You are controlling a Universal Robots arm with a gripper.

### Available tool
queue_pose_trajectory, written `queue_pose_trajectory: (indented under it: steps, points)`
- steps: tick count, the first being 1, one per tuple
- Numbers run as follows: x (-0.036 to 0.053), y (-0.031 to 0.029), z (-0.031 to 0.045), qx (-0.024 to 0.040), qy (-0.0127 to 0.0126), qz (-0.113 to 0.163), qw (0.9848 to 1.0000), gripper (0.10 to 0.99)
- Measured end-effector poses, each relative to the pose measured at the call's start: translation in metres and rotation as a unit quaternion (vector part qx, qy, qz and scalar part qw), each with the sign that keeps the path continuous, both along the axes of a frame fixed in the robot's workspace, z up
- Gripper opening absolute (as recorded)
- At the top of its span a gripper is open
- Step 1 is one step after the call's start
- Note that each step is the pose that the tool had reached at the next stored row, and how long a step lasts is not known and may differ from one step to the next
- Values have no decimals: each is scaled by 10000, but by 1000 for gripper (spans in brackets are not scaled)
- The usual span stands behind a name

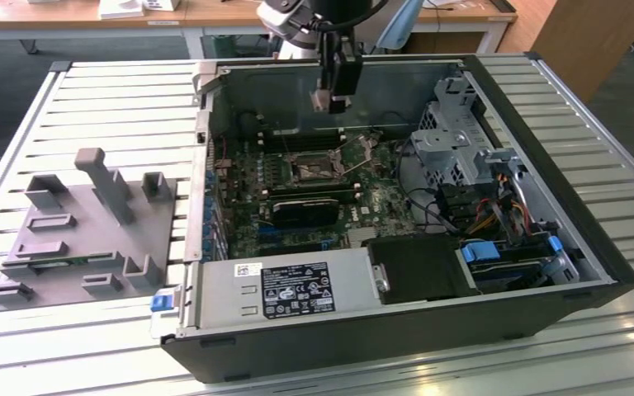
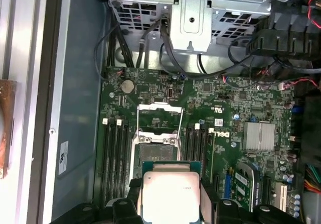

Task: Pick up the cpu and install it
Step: 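Place the cpu into insertion slot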

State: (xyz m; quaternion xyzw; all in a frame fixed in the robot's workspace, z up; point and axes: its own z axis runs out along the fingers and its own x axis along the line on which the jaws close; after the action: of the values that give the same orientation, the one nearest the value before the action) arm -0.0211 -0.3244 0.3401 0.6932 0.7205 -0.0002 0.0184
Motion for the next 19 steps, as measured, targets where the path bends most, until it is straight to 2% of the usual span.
queue_pose_trajectory:
  steps: [3,6,13,19]
  points:
    - [0,0,-21,0,1,-155,9999,541]
    - [-5,0,-38,0,1,-156,9999,541]
    - [-21,0,-111,2,0,96,10000,541]
    - [-23,14,-218,2,1,117,9999,541]
